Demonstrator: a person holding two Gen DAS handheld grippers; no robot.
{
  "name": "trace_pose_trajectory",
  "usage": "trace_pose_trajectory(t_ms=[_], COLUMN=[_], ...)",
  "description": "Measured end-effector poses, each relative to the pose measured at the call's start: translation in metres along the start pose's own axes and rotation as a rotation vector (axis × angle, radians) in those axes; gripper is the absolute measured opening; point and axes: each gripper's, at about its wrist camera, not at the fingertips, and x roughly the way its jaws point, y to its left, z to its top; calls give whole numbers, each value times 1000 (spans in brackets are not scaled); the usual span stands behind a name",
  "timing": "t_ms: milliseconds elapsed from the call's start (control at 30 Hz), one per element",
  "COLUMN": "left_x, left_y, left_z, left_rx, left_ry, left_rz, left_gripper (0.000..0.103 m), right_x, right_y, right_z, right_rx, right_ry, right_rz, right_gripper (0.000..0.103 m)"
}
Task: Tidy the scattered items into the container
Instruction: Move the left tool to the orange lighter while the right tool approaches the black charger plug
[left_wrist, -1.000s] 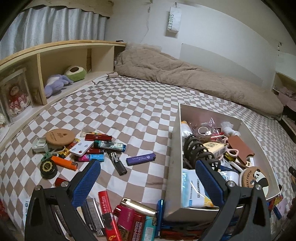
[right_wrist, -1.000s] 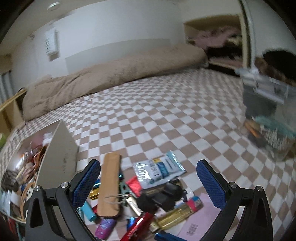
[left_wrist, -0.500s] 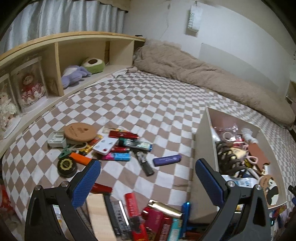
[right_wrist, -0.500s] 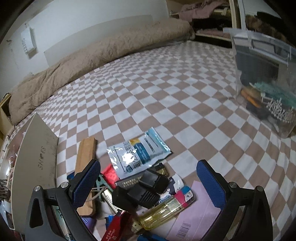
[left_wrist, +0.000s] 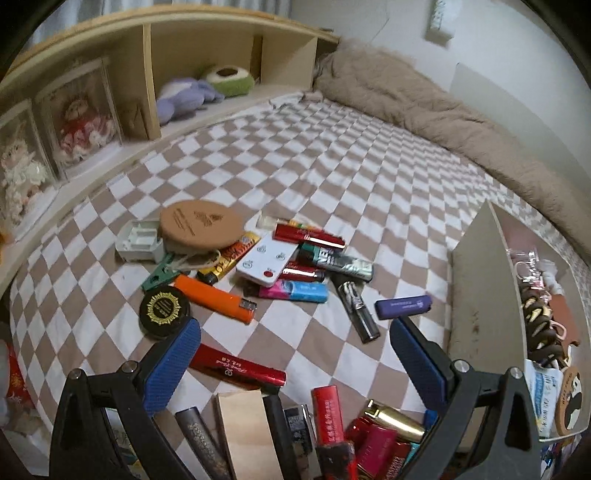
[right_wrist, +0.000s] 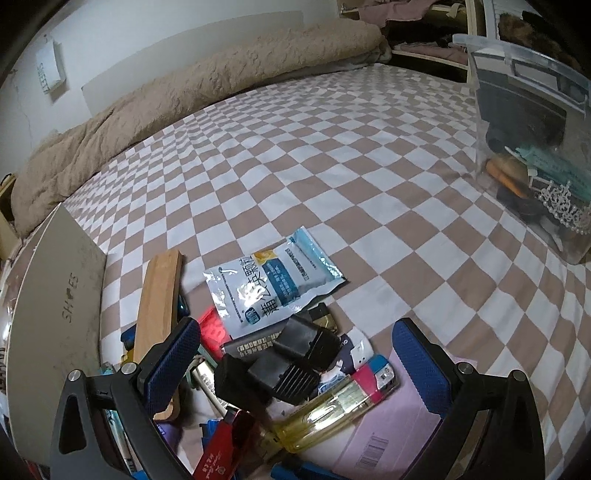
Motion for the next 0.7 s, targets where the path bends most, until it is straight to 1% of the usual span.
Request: trace_pose_trajectory(t_ms=[100,200,233,300,433,567,633,700], left_x=[13,24,28,31,33,46,52,56], left_y=[7,19,24,29,33,36,38,37], left_z=[0,-3,-4,-4,2,7,11,15], left_rx=[-26,-76,-96,-118,-115,-135,-138,-126], left_ry=[62,128,147,158,137,147,145,129], left_rz=[-29,-100,-113,-105,-74,-67,-44,0], left_gripper=[103,103,103,103,103,102,102,102], right_x=[0,0,0,1,2,1,1,1], right_y=[1,1,1,1,4,6,7,8], right_z=[-1,0,0,0,0,1,1,1], right_rx=[-4,-4,-3,-4,-19,-30,-34,-37], right_ry=[6,5,9,15,17,16,14,16], right_rz=[-2,0,5,10,10,16,16,17], right_gripper=[103,103,103,103,103,103,103,103])
